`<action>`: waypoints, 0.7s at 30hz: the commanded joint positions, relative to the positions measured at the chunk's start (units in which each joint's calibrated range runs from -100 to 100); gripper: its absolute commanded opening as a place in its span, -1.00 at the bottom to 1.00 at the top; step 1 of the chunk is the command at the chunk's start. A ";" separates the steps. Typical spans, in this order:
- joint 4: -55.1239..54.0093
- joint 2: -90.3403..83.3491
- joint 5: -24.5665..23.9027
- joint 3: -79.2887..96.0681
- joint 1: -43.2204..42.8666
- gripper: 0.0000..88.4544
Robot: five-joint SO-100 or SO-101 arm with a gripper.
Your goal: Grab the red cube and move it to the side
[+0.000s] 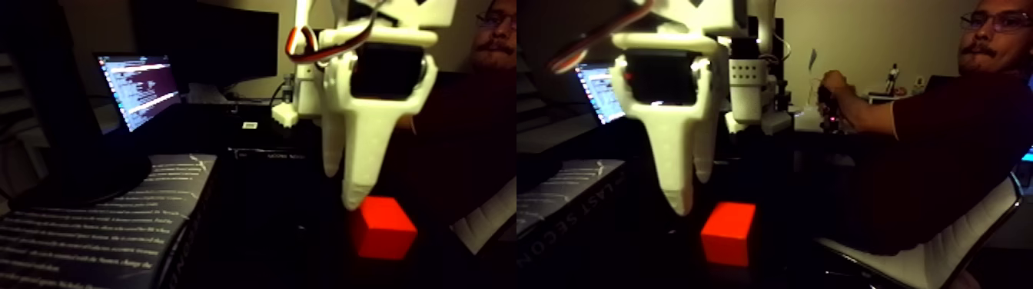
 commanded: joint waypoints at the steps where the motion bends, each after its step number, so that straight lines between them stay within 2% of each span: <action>1: -0.22 -0.54 0.20 -0.24 0.38 -0.43; 8: -0.22 -0.20 0.96 0.03 0.38 -0.31; 14: 0.28 -0.12 1.01 -0.06 1.22 -0.12; 21: 0.71 -0.04 1.01 0.12 1.22 -0.10</action>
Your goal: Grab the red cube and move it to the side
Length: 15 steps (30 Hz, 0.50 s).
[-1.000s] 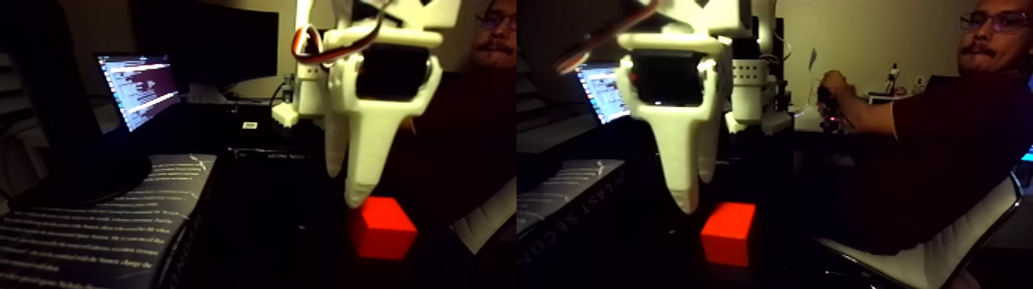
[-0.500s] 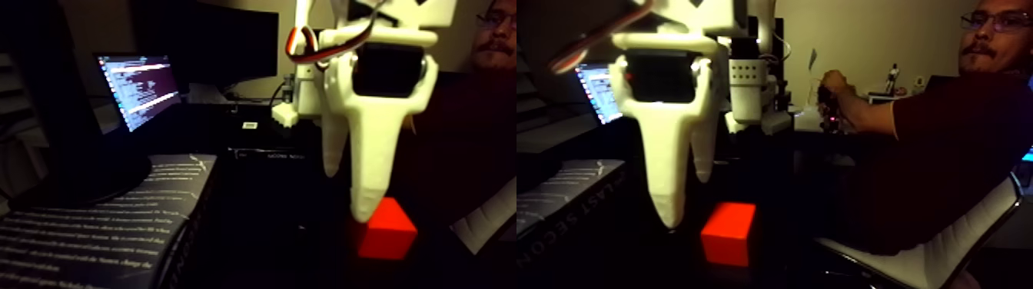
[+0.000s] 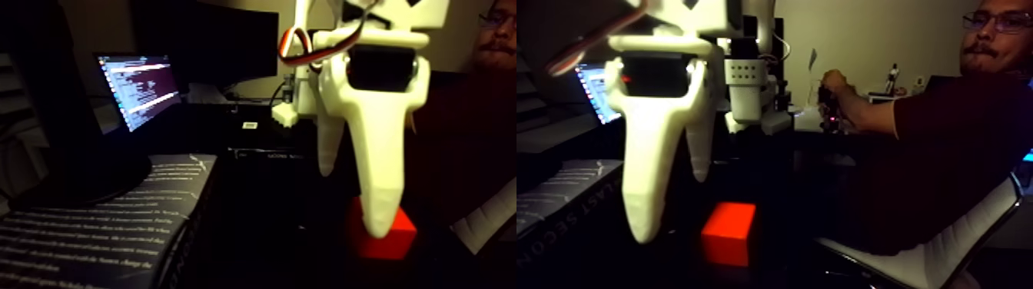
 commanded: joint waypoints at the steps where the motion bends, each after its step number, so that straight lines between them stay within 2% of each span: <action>1: 0.29 -0.04 0.17 -0.15 0.29 -0.10; 15: -0.47 3.91 0.12 -0.88 1.04 -0.10</action>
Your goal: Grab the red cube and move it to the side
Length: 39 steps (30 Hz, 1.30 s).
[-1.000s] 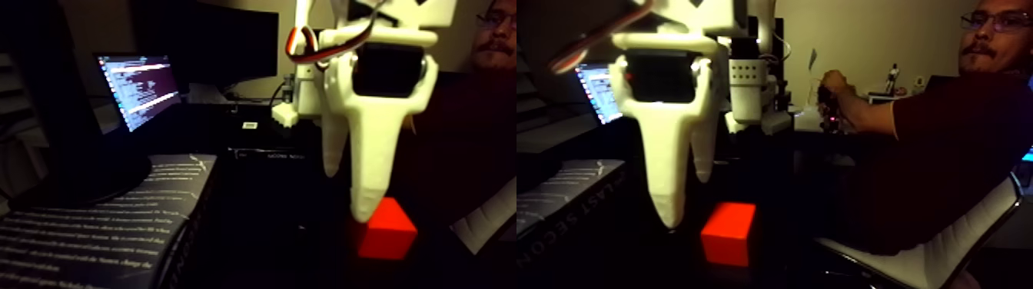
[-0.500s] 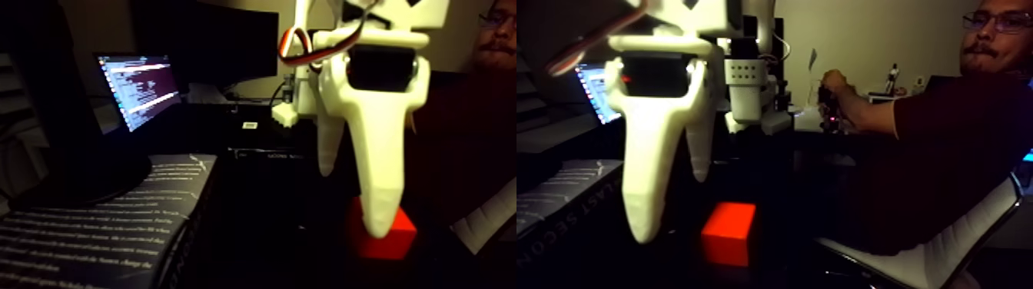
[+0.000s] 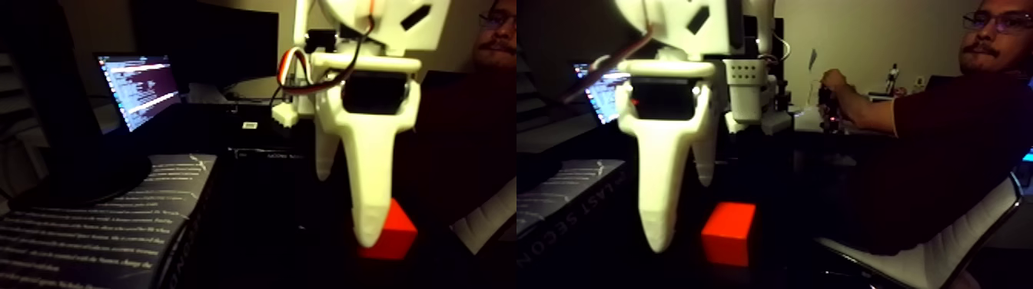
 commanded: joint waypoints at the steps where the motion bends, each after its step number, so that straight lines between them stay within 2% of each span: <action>1: -0.47 0.46 0.12 -0.97 0.97 -0.10; 15: -0.72 0.80 0.17 -1.60 0.97 -0.10; 39: -2.24 0.04 0.12 -1.33 -6.61 -0.10</action>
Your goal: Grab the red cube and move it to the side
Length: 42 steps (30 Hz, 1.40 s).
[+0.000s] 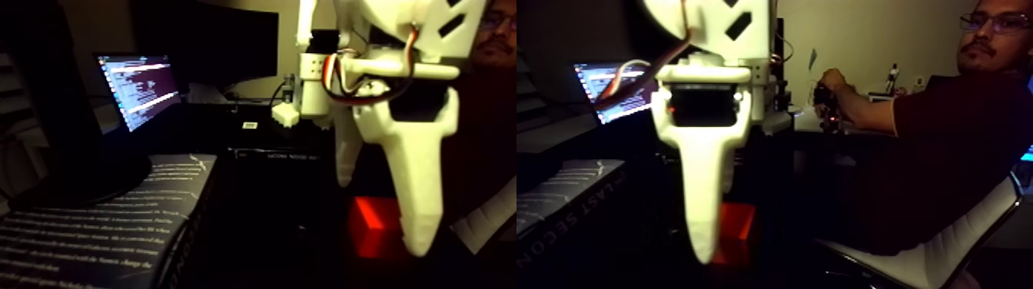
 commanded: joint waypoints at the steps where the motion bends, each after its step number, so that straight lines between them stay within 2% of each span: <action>1: -0.45 -0.97 0.07 -1.33 -0.98 -0.10; 10: -4.00 -0.21 -0.20 -1.06 -1.90 -0.10; 42: -0.62 2.98 -0.15 -3.06 -1.90 -0.10</action>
